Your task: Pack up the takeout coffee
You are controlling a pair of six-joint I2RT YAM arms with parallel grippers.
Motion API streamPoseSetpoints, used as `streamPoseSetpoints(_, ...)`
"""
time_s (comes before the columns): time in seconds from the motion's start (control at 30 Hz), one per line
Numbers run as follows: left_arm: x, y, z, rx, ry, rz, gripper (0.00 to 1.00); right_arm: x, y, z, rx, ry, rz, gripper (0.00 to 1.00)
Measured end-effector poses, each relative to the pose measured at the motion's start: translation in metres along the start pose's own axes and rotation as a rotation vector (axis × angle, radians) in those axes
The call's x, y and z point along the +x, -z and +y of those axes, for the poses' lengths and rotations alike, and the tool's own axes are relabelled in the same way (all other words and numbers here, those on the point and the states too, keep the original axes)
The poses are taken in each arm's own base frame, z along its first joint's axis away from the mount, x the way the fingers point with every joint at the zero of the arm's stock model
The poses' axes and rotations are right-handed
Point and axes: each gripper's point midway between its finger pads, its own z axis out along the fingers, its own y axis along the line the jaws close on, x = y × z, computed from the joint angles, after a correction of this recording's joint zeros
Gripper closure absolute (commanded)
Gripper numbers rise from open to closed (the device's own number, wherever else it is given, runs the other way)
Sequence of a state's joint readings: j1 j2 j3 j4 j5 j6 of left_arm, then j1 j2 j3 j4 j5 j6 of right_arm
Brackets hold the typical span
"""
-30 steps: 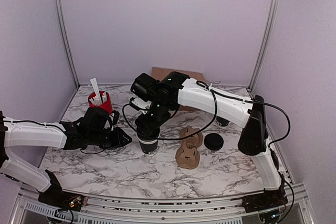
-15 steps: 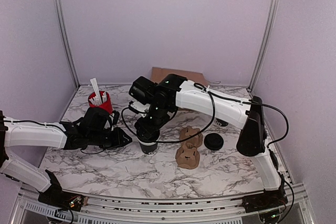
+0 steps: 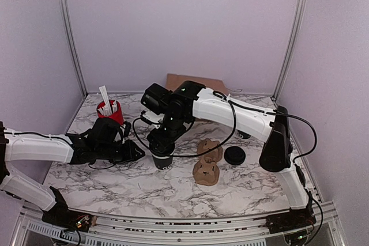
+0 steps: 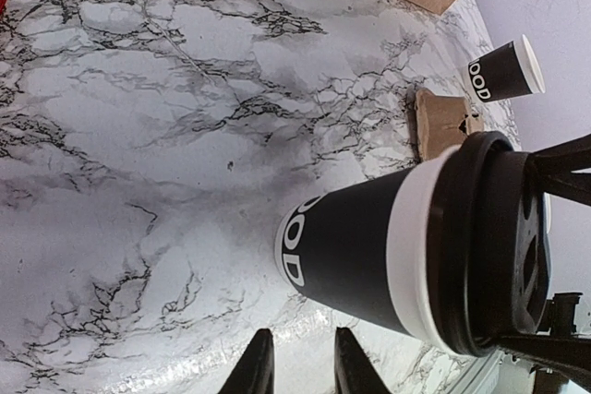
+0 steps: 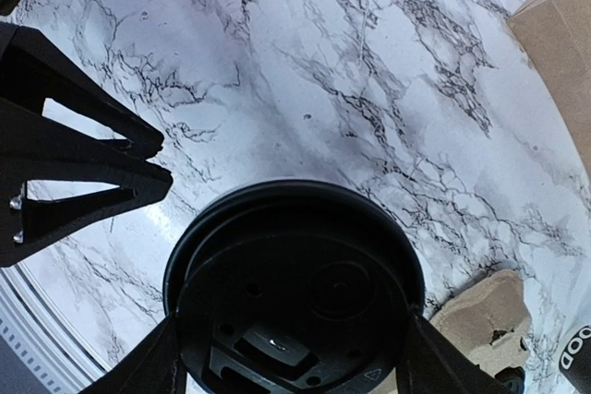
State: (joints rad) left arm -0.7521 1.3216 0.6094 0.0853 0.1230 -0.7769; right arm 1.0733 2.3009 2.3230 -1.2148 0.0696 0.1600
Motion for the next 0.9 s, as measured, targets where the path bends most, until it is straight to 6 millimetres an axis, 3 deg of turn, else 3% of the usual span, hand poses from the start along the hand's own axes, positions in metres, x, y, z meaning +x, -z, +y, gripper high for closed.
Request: streamPoseSetpoints(0.9,0.0017,-0.0013,0.0004,0.001,0.001,0.009,0.78,0.0010,-0.0028,-0.0005,0.004,-0.002,0.008,0.28)
